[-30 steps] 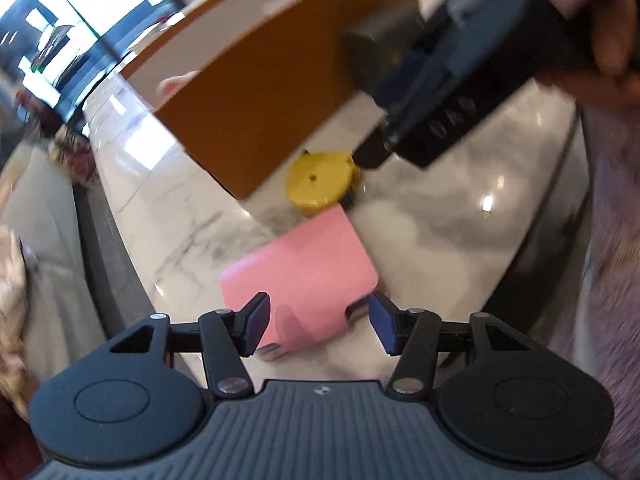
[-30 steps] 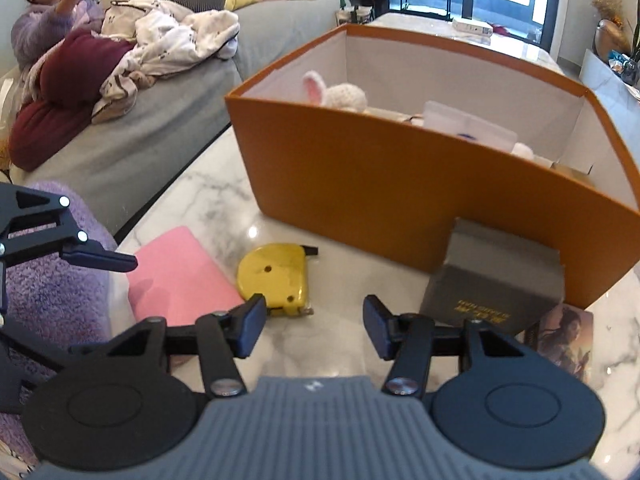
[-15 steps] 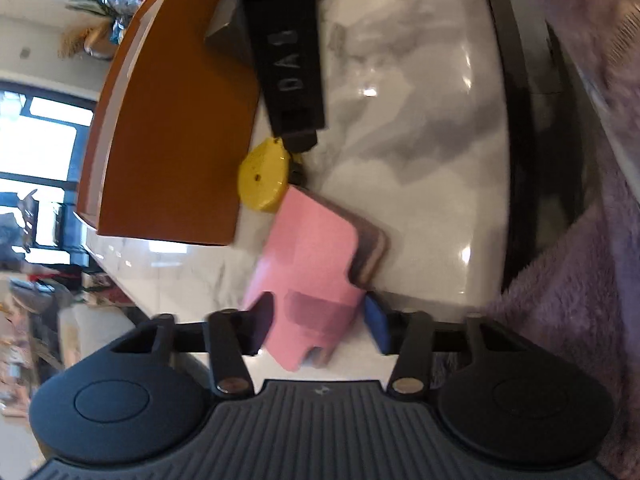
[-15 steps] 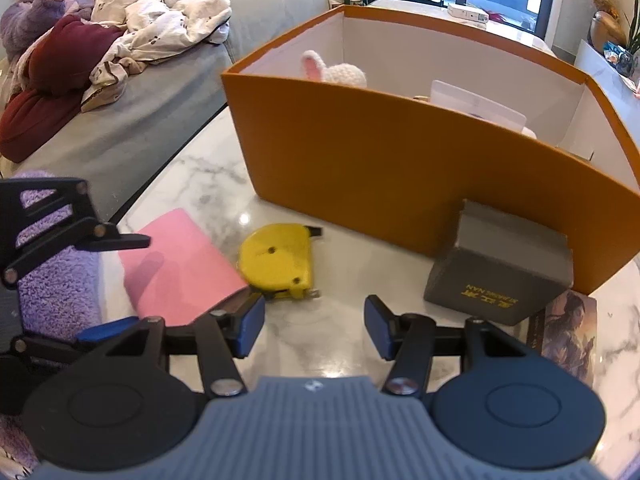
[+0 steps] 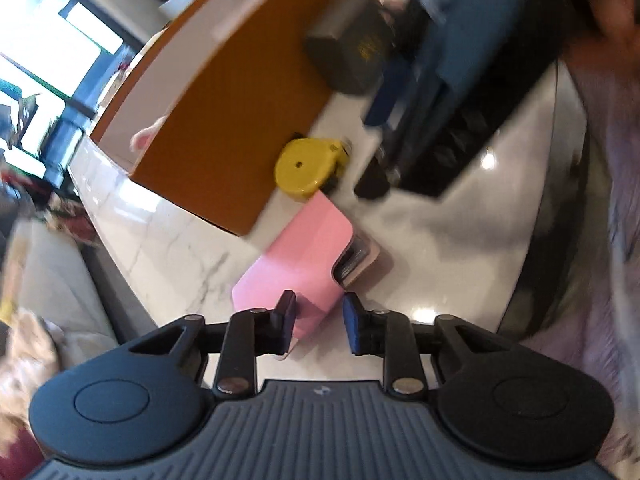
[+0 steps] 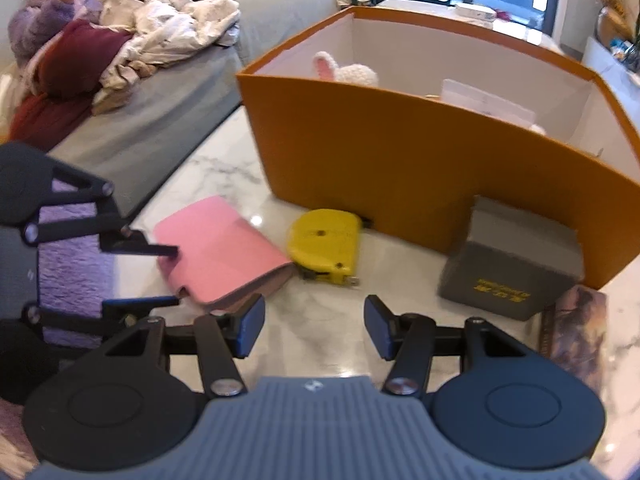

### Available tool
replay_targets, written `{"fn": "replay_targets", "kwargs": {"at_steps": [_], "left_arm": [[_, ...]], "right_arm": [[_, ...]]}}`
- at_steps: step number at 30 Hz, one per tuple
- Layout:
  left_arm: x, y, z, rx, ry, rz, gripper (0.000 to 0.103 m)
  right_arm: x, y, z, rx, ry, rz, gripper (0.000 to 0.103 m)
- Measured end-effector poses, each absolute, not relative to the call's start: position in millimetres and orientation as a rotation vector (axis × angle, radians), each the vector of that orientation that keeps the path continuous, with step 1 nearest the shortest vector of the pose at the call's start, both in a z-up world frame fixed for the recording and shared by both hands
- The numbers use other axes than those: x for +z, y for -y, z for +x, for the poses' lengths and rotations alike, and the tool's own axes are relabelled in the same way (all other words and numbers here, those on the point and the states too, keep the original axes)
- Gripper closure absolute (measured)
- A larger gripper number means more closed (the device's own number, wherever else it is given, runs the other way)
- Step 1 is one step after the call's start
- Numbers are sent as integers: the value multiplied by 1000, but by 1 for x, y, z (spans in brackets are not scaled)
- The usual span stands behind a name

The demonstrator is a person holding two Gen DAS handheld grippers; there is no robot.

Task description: Organize objects

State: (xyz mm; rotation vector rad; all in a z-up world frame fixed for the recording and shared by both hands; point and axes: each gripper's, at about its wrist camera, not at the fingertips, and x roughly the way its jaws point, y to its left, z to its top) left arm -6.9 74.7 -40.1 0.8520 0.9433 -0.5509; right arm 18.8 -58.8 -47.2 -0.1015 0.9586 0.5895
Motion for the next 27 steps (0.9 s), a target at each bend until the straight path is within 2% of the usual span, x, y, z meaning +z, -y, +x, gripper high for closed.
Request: {"fn": "replay_targets", "kwargs": {"at_steps": [1,3,8,9,10,11,14,25,27], "left_arm": [[-34,-76,-3,-572,-967,778,101],[-25,-77,5,-583,-982,685,101],[-28,-73,17,-590,-969,756,101],[-26,-71,13,-618,-967,777,99],[-28,-71,13,-636,-958,816,90],[-30,-70,10,-644,-946,858,76],[-38,-68,0,-654,-923,964,52],[-53,-74,-2,-624,-919,988,52],[-54,-75,-1,-632,-922,985,52]], "right_arm": [[-47,60,20,602,-969,-65,58],[-47,62,22,619,-987,-2,63],[-46,56,18,618,-993,-51,66],[-47,56,17,628,-1001,-48,66],[-48,56,17,638,-1010,-45,66],[-50,54,17,651,-1019,-46,66],[-56,51,18,698,-1042,-22,76],[-79,41,38,770,-1162,175,77],[-81,42,40,760,-1171,210,84]]}}
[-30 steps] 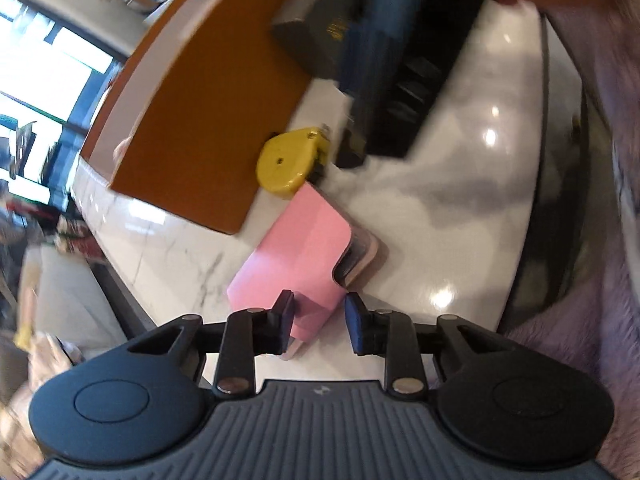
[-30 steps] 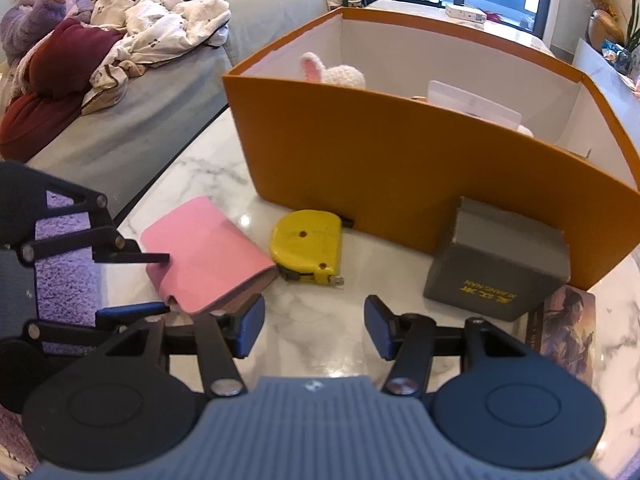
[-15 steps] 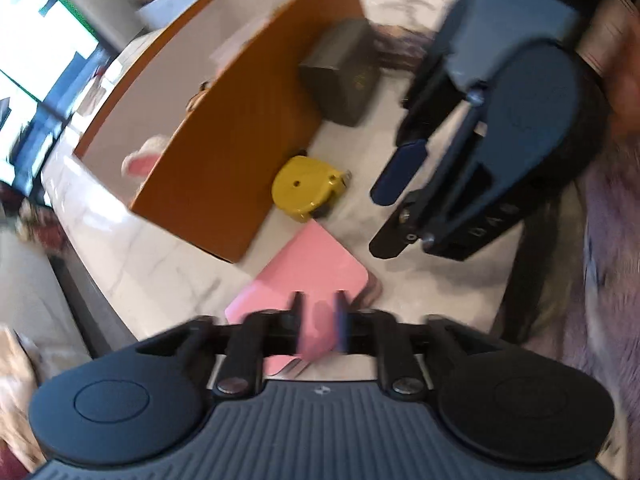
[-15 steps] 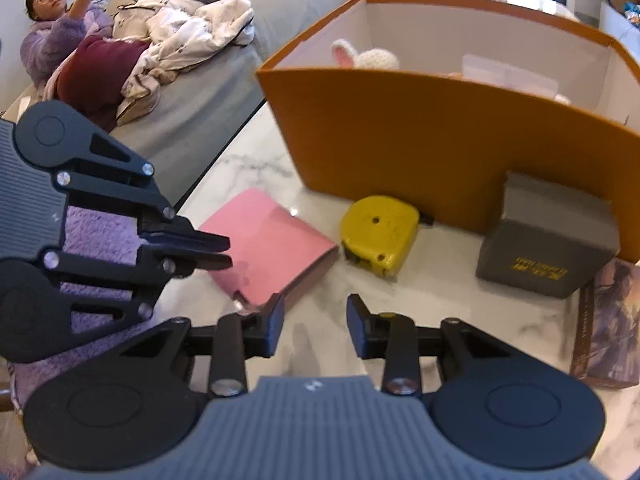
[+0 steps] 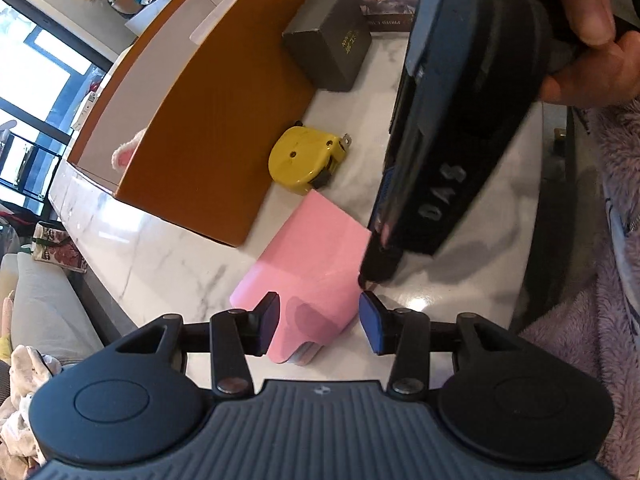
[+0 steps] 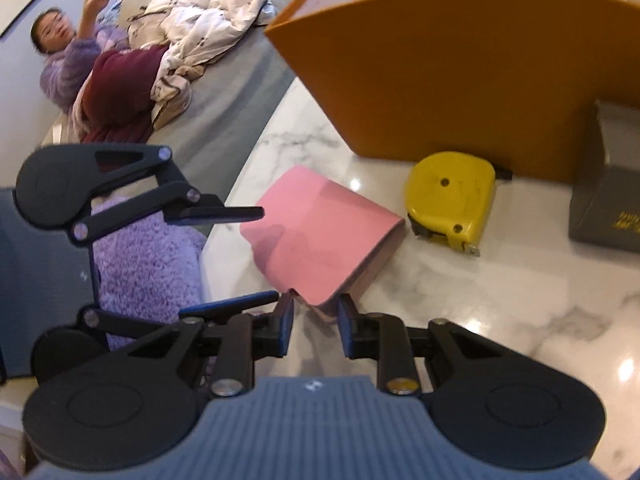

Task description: Organize objects

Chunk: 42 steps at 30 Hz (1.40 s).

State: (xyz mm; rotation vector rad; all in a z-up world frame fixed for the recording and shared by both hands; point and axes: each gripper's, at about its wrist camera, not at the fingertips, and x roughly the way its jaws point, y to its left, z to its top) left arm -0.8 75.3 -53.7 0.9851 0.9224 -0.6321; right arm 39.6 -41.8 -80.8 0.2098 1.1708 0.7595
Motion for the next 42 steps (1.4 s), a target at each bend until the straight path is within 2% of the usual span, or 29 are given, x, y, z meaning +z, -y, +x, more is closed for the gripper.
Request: {"fn": "replay_targets", "kwargs": {"at_steps": [1,3,4,5,11,14,15,16,18,23,25,26,30,36,42], "left_arm": [[-54,-76,-1,-634,-923,989,51],[-56,-75,-2,-638,-919,1001,50],[-57,-75,-2,-640,-918,1009,49],[-58,-75,-3,-641,-916,1018,48],[-67,-72,-5,-593,-863,1105,46],[-69,-72,-6,-602,-862,1109,46],[-68,-72,-6,-603,-861,1105,46],[-68,-72,-6,-602,-859,1103,46],[-69,-71,-4,-595,-858,1102,46],[-65,-72,0,-598,-865,1088,46],[-64,-73,1,-598,-861,1087,46],[-61,-74,1,-598,-861,1083,46],[-60,-74,5,-601,-862,1059,46],[-59,-78,2,-589,-834,1087,45],[-70,-67,-9,-515,-723,1204,41]], "right_arm": [[-81,43,41,757,-1172,224,84],[-79,45,41,749,-1160,230,93],[-77,46,40,741,-1146,226,94],[-74,47,40,736,-1133,223,103],[-51,48,39,745,-1018,227,103],[-52,46,43,708,-1021,207,103],[-55,47,46,699,-1041,223,97],[-59,48,49,695,-1063,246,96],[-66,50,54,684,-1101,290,75],[-78,52,64,655,-1133,349,74],[-82,51,68,654,-1145,375,78],[-85,50,70,659,-1152,390,85],[-89,49,71,670,-1146,446,98],[-72,52,65,668,-1063,425,101],[-56,59,65,680,-1037,486,102]]}}
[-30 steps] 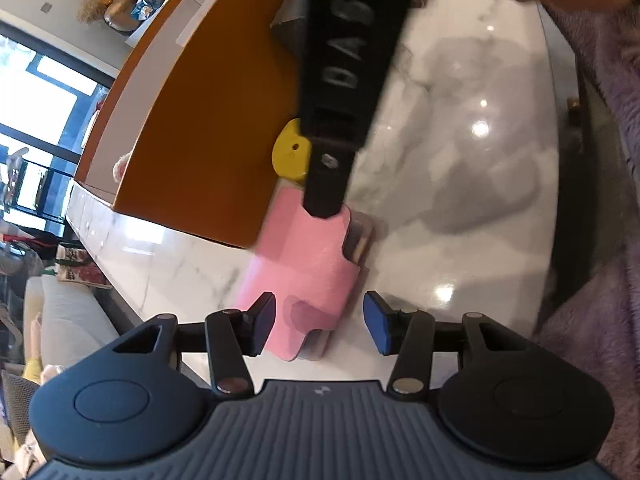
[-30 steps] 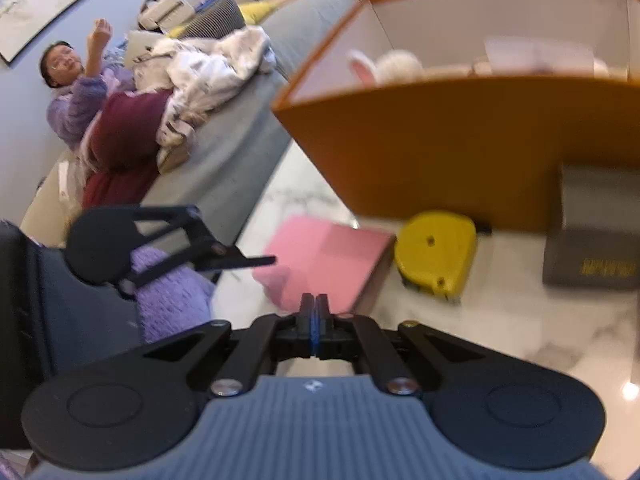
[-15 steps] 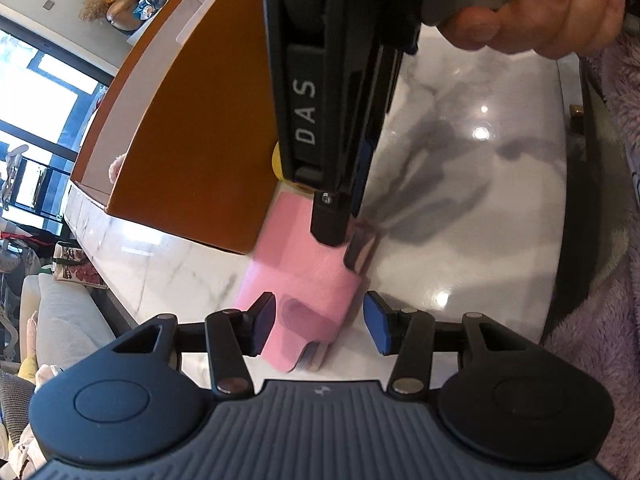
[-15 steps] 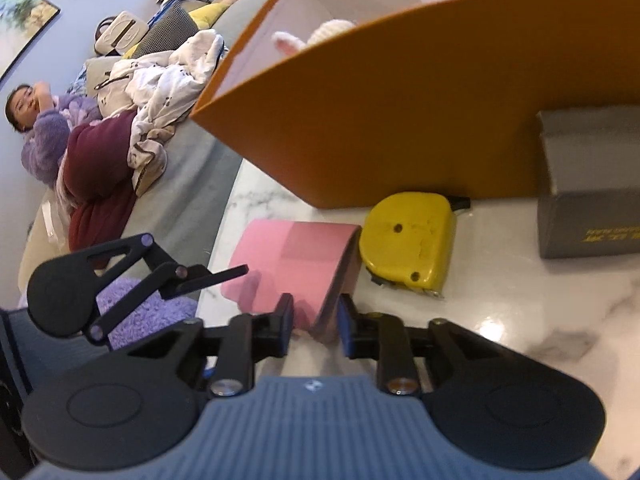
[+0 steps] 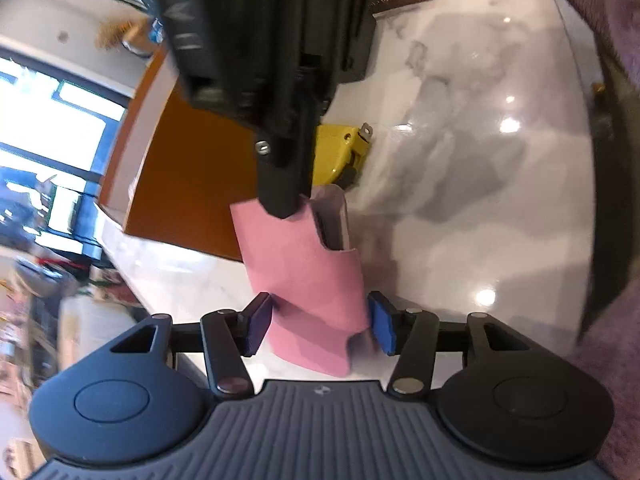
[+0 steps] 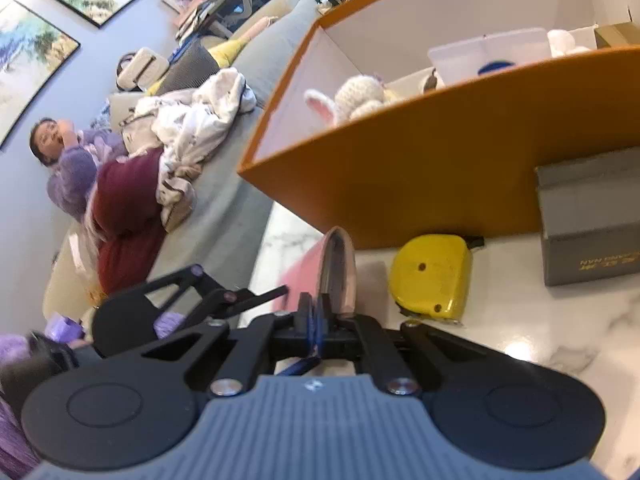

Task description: Organize objects

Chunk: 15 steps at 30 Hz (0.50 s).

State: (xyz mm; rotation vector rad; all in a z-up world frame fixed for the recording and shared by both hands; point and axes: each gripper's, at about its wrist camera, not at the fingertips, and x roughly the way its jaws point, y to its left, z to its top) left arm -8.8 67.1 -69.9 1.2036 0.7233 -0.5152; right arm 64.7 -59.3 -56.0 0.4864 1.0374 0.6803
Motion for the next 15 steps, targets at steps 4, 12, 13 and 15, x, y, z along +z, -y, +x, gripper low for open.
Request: {"fn": "replay_targets", "kwargs": {"at_steps": [4,12,13,15], "left_arm": [[-81,-56,-15,-453,-666,1225,40],[-98,-38,-15,-373,-594,1253,47],[-94,-39,-15,-379,-602,1233,49],[-88,-29,-19,-383,-620,1202,53]], "right_arm": [[-51,64,64,675,-1027,494,102],[-54,75,61,666,-1063,560,102],[-54,76,61,664,-1063,556,102],[-54,76,61,665,-1066,554,102]]}}
